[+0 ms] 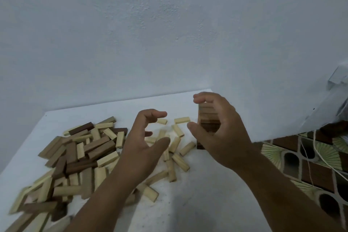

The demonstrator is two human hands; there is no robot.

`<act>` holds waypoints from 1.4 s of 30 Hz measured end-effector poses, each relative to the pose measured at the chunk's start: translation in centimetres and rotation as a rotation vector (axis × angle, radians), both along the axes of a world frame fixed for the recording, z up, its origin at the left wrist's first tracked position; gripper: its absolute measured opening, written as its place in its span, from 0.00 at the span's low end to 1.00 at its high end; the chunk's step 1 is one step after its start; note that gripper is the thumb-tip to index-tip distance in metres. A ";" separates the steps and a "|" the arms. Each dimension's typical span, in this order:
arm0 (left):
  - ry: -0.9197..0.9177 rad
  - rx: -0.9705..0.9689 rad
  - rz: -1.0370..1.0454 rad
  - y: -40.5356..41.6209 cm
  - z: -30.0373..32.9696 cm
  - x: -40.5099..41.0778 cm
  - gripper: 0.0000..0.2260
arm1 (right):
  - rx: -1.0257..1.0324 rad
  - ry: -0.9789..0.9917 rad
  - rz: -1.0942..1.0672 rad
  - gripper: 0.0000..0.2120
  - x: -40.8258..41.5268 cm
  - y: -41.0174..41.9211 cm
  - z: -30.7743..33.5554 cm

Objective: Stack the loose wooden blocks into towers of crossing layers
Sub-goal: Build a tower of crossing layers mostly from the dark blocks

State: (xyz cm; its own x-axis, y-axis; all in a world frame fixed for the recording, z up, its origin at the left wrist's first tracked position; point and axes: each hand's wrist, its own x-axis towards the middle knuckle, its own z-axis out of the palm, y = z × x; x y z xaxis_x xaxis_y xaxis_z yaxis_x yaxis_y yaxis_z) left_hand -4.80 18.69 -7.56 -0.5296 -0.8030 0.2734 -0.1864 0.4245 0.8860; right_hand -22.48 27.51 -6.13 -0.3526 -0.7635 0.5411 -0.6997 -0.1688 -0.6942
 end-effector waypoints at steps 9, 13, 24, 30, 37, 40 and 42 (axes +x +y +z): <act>-0.008 -0.020 0.136 0.5 -1.7 11.1 0.18 | 0.164 0.024 0.253 0.18 10.2 -2.9 -3.0; -0.186 -0.101 0.254 -1.2 -3.7 14.9 0.17 | 0.228 0.061 0.279 0.17 12.7 -4.2 -4.5; -0.819 -0.354 0.355 -6.6 -4.9 16.4 0.12 | 0.489 0.229 0.134 0.14 14.0 -9.3 -6.0; -0.847 -0.322 0.344 -7.2 -4.7 16.4 0.11 | 0.678 0.261 0.030 0.12 13.4 -12.8 -7.1; -0.032 0.096 0.531 -6.2 -4.4 19.5 0.15 | 0.716 0.251 -0.093 0.15 12.2 -13.9 -5.7; 0.216 0.198 0.588 -5.4 -4.6 21.2 0.14 | 0.633 0.270 -0.156 0.12 12.1 -13.3 -5.1; 0.468 0.326 0.565 -5.1 -4.6 21.6 0.13 | 0.517 0.224 -0.115 0.14 13.0 -12.8 -4.8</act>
